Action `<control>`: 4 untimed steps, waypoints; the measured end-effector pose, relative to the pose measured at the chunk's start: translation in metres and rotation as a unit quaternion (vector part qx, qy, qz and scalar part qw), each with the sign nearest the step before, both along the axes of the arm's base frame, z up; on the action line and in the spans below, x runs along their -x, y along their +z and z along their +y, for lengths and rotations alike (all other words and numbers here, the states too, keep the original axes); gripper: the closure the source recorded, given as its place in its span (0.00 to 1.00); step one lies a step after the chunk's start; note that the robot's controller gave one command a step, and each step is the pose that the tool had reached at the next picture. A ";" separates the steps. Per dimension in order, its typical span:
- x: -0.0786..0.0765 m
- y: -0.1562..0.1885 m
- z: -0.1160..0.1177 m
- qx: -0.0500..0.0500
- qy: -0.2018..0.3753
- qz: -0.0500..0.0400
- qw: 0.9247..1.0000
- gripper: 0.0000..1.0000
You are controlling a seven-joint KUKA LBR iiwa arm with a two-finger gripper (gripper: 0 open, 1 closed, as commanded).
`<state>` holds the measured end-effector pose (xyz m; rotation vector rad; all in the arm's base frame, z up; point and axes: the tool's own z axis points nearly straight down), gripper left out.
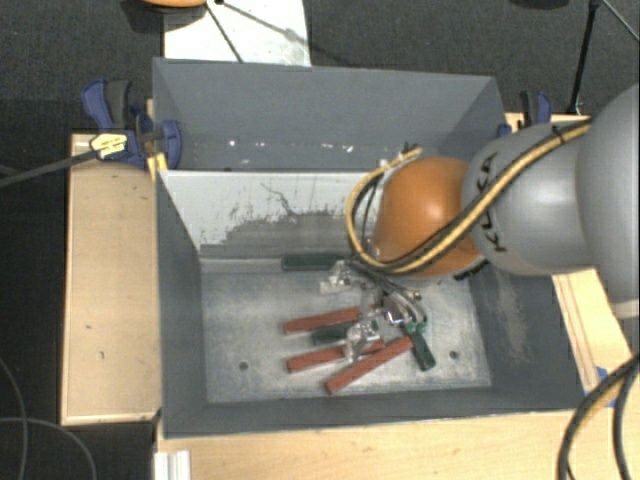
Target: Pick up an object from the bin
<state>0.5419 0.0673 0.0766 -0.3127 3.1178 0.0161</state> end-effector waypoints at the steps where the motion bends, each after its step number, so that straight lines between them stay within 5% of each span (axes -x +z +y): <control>1: -0.020 -0.001 0.009 0.004 -0.058 0.001 0.998 1.00; 4: -0.018 0.005 0.008 0.005 -0.059 0.003 0.998 1.00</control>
Offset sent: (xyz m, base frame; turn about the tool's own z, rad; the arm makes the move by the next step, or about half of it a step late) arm 0.0000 0.0000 0.0000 0.0000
